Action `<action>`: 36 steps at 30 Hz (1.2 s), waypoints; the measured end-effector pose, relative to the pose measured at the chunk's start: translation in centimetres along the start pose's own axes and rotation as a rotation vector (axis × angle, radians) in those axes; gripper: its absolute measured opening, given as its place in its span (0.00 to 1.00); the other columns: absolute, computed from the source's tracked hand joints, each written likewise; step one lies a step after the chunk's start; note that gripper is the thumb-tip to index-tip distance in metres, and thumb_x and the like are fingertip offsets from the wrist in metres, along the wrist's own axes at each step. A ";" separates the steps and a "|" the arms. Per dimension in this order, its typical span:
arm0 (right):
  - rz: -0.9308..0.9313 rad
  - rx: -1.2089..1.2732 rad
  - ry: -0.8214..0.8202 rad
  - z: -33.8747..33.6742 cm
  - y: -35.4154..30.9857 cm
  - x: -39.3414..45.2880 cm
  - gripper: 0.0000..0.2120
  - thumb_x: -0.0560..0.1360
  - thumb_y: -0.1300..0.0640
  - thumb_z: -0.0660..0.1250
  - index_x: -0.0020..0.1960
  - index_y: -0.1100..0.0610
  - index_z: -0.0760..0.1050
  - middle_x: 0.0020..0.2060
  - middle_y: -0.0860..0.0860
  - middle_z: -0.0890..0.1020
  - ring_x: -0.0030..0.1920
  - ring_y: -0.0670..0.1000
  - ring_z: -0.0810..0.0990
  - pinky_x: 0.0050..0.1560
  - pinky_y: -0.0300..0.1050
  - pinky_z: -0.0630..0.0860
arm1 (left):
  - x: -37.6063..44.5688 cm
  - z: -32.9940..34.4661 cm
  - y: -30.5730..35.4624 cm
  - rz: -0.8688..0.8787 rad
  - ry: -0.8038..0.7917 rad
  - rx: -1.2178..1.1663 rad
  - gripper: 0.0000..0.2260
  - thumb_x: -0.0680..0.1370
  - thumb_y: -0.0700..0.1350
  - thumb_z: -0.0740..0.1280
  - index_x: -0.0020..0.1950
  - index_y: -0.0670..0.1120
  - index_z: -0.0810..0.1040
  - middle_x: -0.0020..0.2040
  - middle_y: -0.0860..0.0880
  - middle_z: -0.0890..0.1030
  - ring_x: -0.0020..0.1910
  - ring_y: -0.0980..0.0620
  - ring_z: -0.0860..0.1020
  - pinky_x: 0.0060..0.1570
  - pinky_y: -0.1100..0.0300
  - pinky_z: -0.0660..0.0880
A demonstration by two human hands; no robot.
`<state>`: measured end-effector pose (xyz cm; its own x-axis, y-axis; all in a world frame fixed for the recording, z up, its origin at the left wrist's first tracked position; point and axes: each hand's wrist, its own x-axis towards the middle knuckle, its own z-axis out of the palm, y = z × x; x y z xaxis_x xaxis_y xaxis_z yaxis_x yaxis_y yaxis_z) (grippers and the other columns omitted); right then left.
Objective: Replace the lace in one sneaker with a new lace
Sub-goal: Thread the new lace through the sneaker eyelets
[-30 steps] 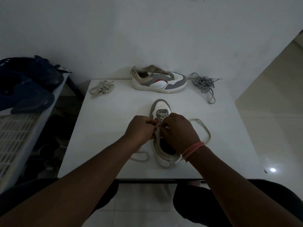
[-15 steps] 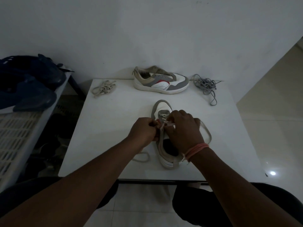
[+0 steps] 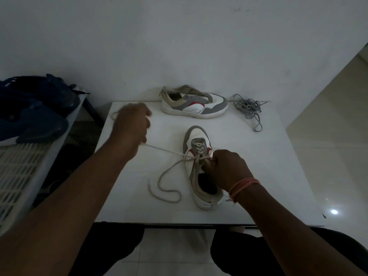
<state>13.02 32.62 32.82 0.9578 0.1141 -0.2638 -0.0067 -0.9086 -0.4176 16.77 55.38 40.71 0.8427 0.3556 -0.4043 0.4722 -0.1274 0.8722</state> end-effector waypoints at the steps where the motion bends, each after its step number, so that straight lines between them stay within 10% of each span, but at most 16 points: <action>1: 0.003 -0.004 -0.005 0.0 0.0 0.1 0.17 0.79 0.46 0.64 0.35 0.51 0.66 0.34 0.49 0.73 0.33 0.46 0.70 0.37 0.41 0.69 | -0.4 0.5 -0.8 -0.032 -0.081 0.341 0.13 0.82 0.54 0.63 0.47 0.46 0.78 0.34 0.47 0.74 0.26 0.52 0.70 0.29 0.64 0.66; 4: 0.009 0.008 -0.008 0.0 0.1 0.2 0.17 0.79 0.46 0.64 0.35 0.51 0.66 0.33 0.49 0.73 0.32 0.46 0.70 0.35 0.40 0.67 | -1.9 2.8 -3.9 0.012 -0.502 1.022 0.20 0.76 0.64 0.68 0.44 0.47 0.84 0.39 0.48 0.80 0.32 0.49 0.76 0.31 0.63 0.69; 6: 0.009 0.013 -0.018 0.0 0.3 0.1 0.17 0.79 0.46 0.64 0.35 0.51 0.66 0.33 0.49 0.72 0.32 0.46 0.69 0.33 0.39 0.65 | -2.3 4.2 -4.7 0.190 -0.612 0.985 0.12 0.79 0.56 0.69 0.43 0.51 0.86 0.41 0.52 0.82 0.40 0.54 0.79 0.37 0.62 0.71; 11: 0.020 0.036 -0.019 0.4 0.3 0.1 0.16 0.79 0.45 0.64 0.37 0.52 0.68 0.33 0.49 0.74 0.36 0.50 0.73 0.42 0.47 0.75 | -1.7 3.8 -1.4 0.448 -0.299 -0.141 0.13 0.77 0.40 0.63 0.36 0.53 0.79 0.40 0.45 0.81 0.43 0.51 0.78 0.44 0.55 0.70; 14: 0.009 0.043 -0.016 0.3 0.3 0.1 0.16 0.79 0.45 0.64 0.36 0.51 0.66 0.33 0.49 0.73 0.36 0.50 0.73 0.43 0.48 0.76 | -1.4 2.5 -0.4 0.163 -0.471 -0.852 0.10 0.80 0.48 0.63 0.40 0.48 0.74 0.39 0.48 0.82 0.39 0.50 0.82 0.44 0.55 0.79; 17: 0.004 0.048 -0.010 0.3 0.3 0.0 0.16 0.79 0.46 0.65 0.36 0.50 0.65 0.32 0.47 0.73 0.34 0.48 0.72 0.40 0.44 0.72 | -0.3 3.6 -2.7 0.098 -0.286 -0.023 0.17 0.84 0.51 0.59 0.40 0.46 0.78 0.37 0.49 0.80 0.29 0.52 0.74 0.34 0.59 0.68; 21: 0.014 0.031 -0.002 0.4 0.3 0.1 0.16 0.78 0.46 0.65 0.36 0.50 0.66 0.33 0.47 0.73 0.34 0.47 0.72 0.35 0.42 0.67 | -1.2 5.9 -7.0 0.312 -0.437 0.971 0.13 0.81 0.52 0.65 0.45 0.44 0.81 0.45 0.45 0.83 0.45 0.46 0.80 0.40 0.58 0.71; 31: 0.028 0.020 -0.025 0.1 0.2 0.0 0.16 0.78 0.48 0.66 0.36 0.50 0.64 0.34 0.48 0.72 0.38 0.51 0.74 0.42 0.46 0.73 | -0.4 2.5 -1.1 -0.018 -0.334 -0.566 0.18 0.83 0.49 0.62 0.33 0.50 0.69 0.36 0.48 0.80 0.39 0.52 0.77 0.42 0.56 0.71; 36: 0.058 0.015 -0.013 0.3 0.1 0.1 0.15 0.78 0.47 0.66 0.38 0.51 0.65 0.34 0.48 0.72 0.39 0.52 0.74 0.45 0.49 0.76 | -2.0 3.6 -3.2 -0.295 -0.469 -0.083 0.18 0.84 0.54 0.62 0.36 0.48 0.67 0.26 0.51 0.67 0.22 0.55 0.60 0.29 0.62 0.67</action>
<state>13.08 32.68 32.51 0.9520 0.0669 -0.2988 -0.0663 -0.9077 -0.4144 14.51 51.76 37.71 0.7119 -0.0871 -0.6969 0.6992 -0.0050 0.7149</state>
